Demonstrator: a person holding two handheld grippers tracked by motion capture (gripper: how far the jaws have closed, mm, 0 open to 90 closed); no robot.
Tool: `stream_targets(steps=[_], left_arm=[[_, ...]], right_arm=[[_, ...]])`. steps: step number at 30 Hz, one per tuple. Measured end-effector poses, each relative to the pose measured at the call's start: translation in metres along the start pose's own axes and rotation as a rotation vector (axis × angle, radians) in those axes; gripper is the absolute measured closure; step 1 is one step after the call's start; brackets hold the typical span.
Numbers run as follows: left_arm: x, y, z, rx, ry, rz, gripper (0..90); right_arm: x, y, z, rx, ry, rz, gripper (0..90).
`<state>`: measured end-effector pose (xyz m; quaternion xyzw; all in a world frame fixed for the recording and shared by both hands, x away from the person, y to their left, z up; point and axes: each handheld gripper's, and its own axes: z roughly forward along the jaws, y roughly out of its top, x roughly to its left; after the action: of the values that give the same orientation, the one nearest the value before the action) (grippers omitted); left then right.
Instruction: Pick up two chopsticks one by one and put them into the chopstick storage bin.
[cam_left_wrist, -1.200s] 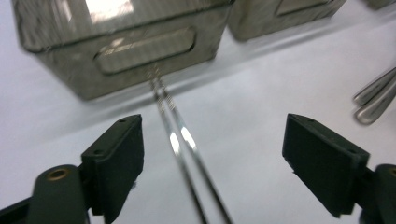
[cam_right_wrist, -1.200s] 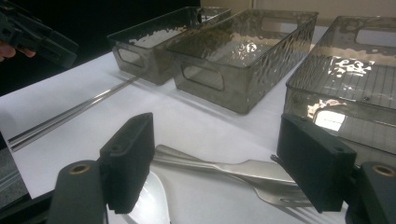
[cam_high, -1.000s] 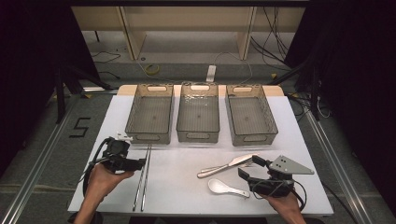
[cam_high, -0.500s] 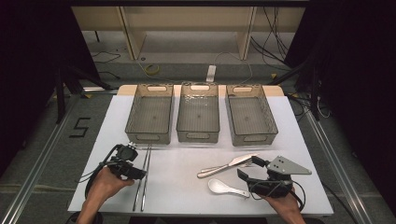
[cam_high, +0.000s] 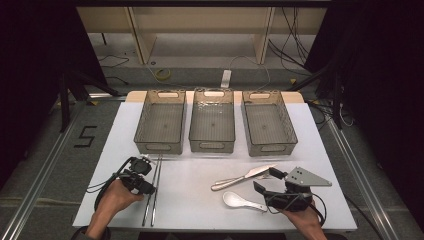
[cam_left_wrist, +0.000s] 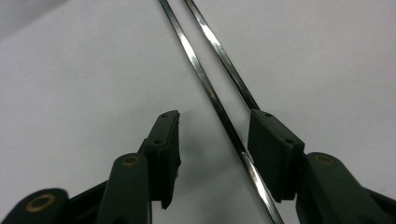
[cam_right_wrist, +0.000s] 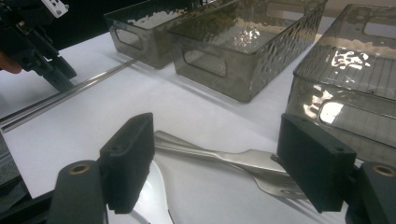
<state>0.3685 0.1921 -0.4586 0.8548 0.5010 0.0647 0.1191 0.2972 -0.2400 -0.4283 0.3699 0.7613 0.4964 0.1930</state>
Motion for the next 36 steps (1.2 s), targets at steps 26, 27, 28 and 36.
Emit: stream_targets(steps=[26, 27, 28, 36], left_arm=[[-0.0002, 0.0003, 0.0041, 0.049, -0.025, 0.056, 73.7], [0.0008, -0.0001, 0.0041, 0.049, -0.028, 0.056, 74.7], [0.0016, -0.0006, 0.0040, 0.048, -0.030, 0.051, 75.9], [0.0038, -0.0013, 0.0038, 0.048, -0.034, 0.043, 78.9]], right_arm=[[0.0000, -0.0003, 0.0009, 0.017, 0.002, -0.006, 28.8], [0.0002, -0.0004, 0.0009, 0.018, 0.004, -0.007, 28.8], [0.0003, -0.0004, 0.0010, 0.019, 0.006, -0.009, 28.8], [0.0010, -0.0007, 0.0018, 0.027, 0.010, -0.012, 28.8]])
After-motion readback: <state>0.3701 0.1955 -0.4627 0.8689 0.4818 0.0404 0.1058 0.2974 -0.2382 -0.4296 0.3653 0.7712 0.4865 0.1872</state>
